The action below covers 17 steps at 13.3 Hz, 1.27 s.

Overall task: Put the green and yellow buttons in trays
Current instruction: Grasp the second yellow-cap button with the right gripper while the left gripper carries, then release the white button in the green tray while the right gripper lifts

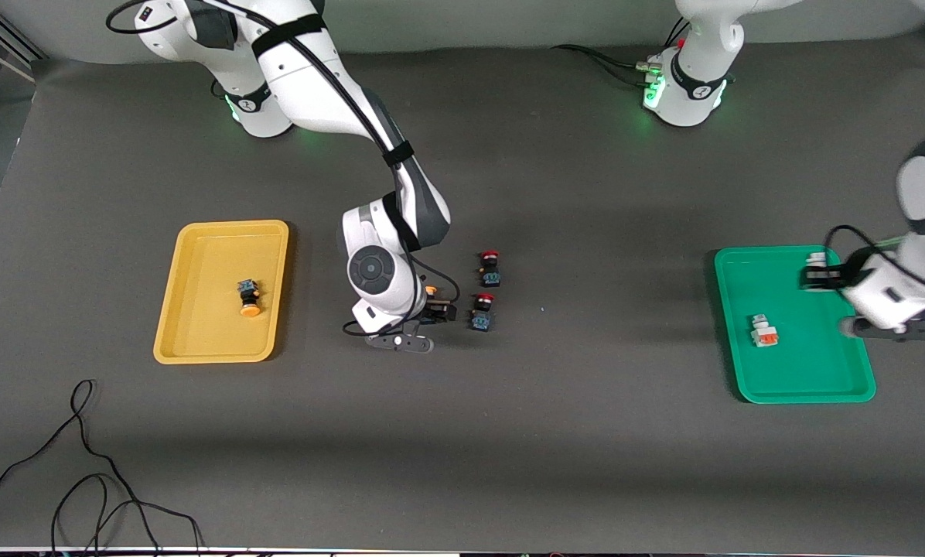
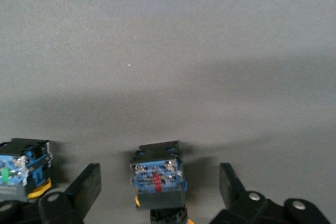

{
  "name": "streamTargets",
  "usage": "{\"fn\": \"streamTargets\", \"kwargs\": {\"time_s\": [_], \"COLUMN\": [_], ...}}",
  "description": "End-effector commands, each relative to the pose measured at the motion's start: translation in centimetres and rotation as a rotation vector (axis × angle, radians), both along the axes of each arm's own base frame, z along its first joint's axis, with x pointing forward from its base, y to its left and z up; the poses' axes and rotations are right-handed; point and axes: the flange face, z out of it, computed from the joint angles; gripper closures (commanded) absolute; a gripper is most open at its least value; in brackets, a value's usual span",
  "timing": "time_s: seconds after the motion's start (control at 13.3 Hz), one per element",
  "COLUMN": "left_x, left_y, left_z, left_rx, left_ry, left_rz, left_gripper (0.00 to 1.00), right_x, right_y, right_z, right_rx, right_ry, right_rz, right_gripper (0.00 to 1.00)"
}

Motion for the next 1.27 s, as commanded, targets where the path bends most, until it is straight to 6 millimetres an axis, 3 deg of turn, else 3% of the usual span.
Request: {"fn": "streamTargets", "kwargs": {"time_s": [0.0,0.15,0.37,0.6,0.67,0.75,0.82,1.05,1.12,1.2], "left_x": [-0.1,0.4,1.2,1.1,0.9,0.7,0.7,1.0,1.2,1.5], "left_y": [5.6,6.3,7.6,8.7,9.0,9.6,9.7,10.2,10.1,9.8], "left_z": [-4.3,-9.2,-16.9,-21.3,-21.5,-21.3,-21.1,-18.5,-16.1,-12.3], "left_rx": [-0.021,-0.03,-0.025,-0.034,-0.035,-0.036,-0.035,-0.032,-0.027,-0.019], "left_ry": [0.01,0.008,-0.049,-0.061,-0.057,-0.052,-0.054,-0.043,-0.042,-0.044], "left_rz": [0.004,0.01,0.021,0.028,0.032,0.042,0.043,0.044,0.043,0.036], "left_gripper": [0.83,0.83,0.82,0.77,0.64,0.26,0.05,0.01,0.01,0.01], "right_x": [-0.3,-0.2,0.2,1.0,1.7,2.1,2.5,3.3,3.6,3.8], "right_y": [1.2,1.0,0.8,0.1,-1.3,-2.6,-4.1,-10.1,-12.7,-15.2], "right_z": [-1.1,-0.8,0.6,4.9,7.2,9.9,12.7,20.2,22.5,24.4], "right_rx": [0.009,0.014,0.027,0.06,0.061,0.062,0.065,0.054,0.045,0.042], "right_ry": [-0.025,-0.022,-0.028,-0.017,0.004,0.031,0.054,0.103,0.107,0.116], "right_rz": [0.007,-0.002,-0.023,-0.032,-0.036,-0.042,-0.055,-0.03,-0.023,0.0], "right_gripper": [0.16,1.0,1.0,1.0,1.0,1.0,1.0,1.0,1.0,1.0]}}
